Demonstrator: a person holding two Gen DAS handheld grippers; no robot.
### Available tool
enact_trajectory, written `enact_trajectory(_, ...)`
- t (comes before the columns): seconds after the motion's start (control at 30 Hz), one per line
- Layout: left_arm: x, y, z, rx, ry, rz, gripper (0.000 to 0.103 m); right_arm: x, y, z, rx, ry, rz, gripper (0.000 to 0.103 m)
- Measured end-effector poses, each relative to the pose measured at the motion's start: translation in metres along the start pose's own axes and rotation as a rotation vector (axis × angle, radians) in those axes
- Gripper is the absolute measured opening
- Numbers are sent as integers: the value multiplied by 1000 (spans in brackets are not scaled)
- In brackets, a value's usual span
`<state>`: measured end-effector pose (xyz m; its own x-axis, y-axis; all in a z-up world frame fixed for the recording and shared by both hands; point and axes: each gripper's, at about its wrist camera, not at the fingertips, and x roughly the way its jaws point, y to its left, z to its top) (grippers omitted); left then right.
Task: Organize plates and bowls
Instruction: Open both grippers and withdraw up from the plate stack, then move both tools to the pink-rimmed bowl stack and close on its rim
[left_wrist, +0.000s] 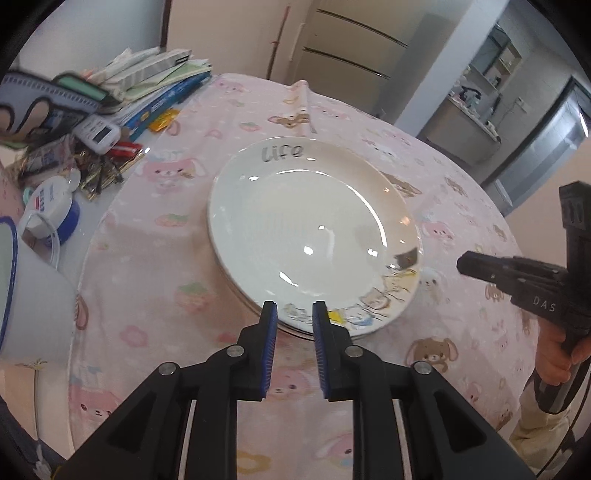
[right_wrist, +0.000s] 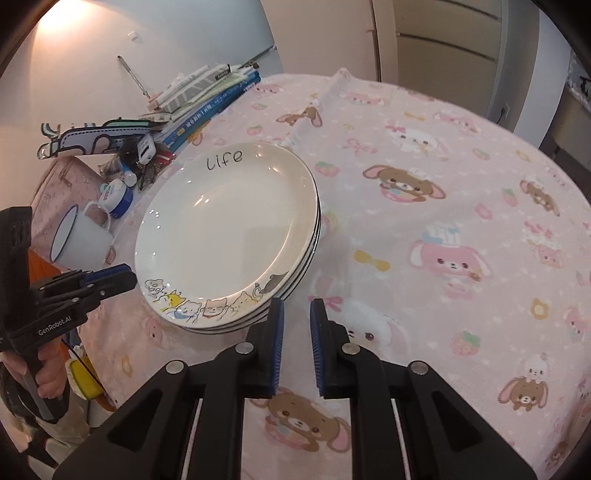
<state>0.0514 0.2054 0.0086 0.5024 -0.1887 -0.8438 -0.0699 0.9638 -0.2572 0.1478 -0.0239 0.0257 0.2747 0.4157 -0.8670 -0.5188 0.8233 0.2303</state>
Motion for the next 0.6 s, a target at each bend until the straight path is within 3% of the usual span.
enact_trajectory(0.07,-4,-15,-1,41,-20,2,57,-13,-1,-6,-3,-39,-20,12)
enact_trajectory(0.13,-14,-32,-4,83,-88,4,74,-30,-2,-14,4,-99,-61,13)
enact_trajectory(0.27,-28,-67,-12,176,-202,45,79,-61,-10,-33,17,-201,-109,14)
enact_trajectory(0.4,-34,-97,-17,244,-262,13,86,-84,-26,-53,71,-248,-106,15)
enact_trajectory(0.6,-33,-141,-25,317,-342,-50,86,-106,-52,-89,156,-331,-179,35)
